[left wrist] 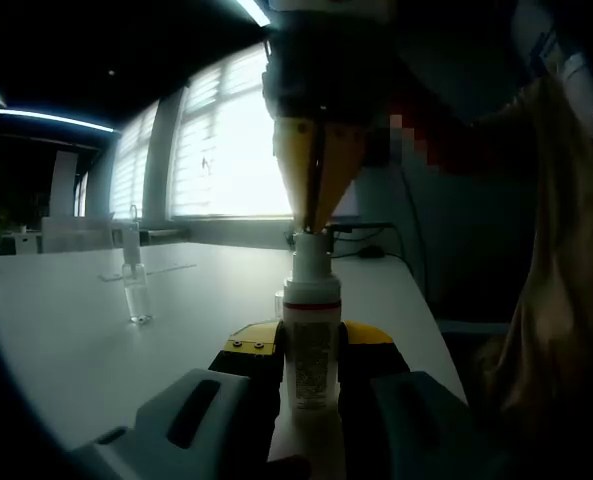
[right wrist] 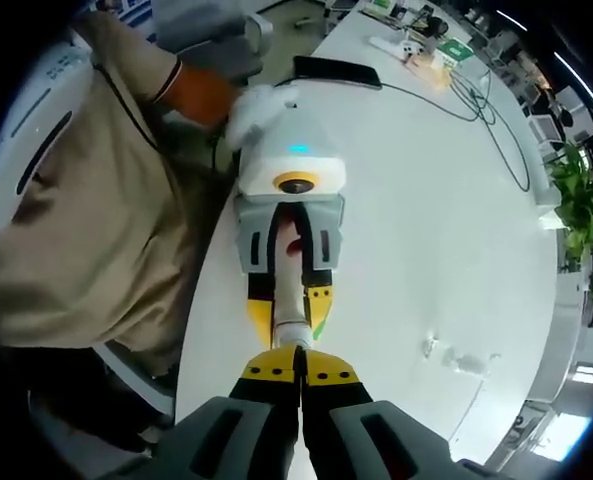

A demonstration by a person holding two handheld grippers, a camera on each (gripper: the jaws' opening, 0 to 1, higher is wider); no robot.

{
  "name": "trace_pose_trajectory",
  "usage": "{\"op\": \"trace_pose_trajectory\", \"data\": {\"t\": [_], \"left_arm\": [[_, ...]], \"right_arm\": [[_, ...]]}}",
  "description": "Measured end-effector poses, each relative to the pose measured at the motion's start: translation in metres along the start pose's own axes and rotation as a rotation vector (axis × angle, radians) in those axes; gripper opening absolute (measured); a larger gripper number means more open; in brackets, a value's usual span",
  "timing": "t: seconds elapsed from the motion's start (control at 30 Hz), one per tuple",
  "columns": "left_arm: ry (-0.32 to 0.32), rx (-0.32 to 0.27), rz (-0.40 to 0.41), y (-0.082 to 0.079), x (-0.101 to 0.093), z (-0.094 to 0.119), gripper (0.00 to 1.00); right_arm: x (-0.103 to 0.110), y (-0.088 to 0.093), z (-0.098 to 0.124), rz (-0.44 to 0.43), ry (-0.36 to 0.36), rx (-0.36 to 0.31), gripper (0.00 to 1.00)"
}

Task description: Clamp pump bottle remove cover press pump head put on cover

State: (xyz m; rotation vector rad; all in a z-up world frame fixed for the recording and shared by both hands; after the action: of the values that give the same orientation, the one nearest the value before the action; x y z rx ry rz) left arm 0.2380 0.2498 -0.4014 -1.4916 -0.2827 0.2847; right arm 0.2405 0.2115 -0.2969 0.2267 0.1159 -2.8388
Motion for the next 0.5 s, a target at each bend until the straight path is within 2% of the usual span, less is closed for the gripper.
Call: {"op": "trace_pose_trajectory", "data": {"t": [0.5], "left_arm": [[0.0,0.0,0.0,0.0002,0.0015,0.0003,0.12]], "right_arm": [[-0.0013,-0.0005,-0.0057,-0.01,-0.04,0.013,0.0]]}}
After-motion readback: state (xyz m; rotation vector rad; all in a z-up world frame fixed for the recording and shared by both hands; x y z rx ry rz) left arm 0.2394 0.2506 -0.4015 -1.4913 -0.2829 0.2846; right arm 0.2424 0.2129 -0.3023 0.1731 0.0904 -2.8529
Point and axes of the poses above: the point that each gripper's makers call its tool centre point, and the gripper's own axes: z roughly backward along the fingers, x roughly to its left, y roughly out of its underside, the point moved 6 cm from there along z, roughly backward along the fingers, and after that the axes turned 4 degrees about x, right-handed, at the moved point
